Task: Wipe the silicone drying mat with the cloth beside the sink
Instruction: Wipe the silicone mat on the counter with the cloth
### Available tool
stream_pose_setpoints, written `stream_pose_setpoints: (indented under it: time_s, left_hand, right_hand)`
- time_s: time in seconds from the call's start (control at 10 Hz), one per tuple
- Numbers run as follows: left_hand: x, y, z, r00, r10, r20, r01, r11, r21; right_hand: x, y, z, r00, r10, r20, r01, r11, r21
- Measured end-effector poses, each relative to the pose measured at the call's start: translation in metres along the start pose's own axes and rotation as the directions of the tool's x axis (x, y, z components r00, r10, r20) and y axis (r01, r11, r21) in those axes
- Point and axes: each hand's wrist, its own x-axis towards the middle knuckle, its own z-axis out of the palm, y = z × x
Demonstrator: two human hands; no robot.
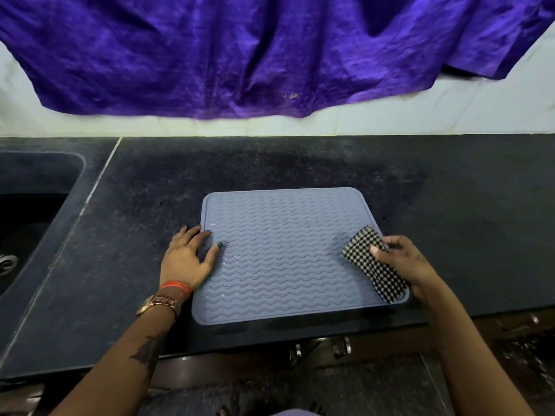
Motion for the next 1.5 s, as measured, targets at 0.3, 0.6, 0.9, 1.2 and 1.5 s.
stream_pose_setpoints:
  time_s: [0.3, 0.6, 0.9, 1.2, 1.5]
  left_hand:
    - [-0.001, 0.002, -0.001, 1.0, -0.005, 0.005, 0.005, 1.0, -0.014]
    - [-0.001, 0.002, -0.002, 1.0, -0.012, 0.012, 0.012, 1.0, -0.029]
    - [-0.002, 0.002, -0.003, 1.0, -0.011, 0.029, 0.012, 1.0, -0.026]
    - [-0.002, 0.004, -0.003, 1.0, -0.012, 0.029, 0.013, 1.0, -0.024]
    - [-0.004, 0.005, -0.006, 1.0, -0.007, 0.022, 0.008, 1.0, -0.03]
  right_hand:
    - [-0.007, 0.017, 0.026, 0.836, -0.531, -0.138, 0.145, 0.456, -0.878]
    - [-0.012, 0.038, 0.043, 0.837, -0.532, -0.131, 0.153, 0.456, -0.876]
    - [-0.034, 0.037, 0.075, 0.814, -0.552, -0.18, 0.144, 0.492, -0.859]
    - [-0.051, 0.022, 0.097, 0.823, -0.539, -0.18, 0.218, 0.591, -0.776]
    - [-0.056, 0.002, 0.122, 0.841, -0.528, -0.117, 0.214, 0.523, -0.825]
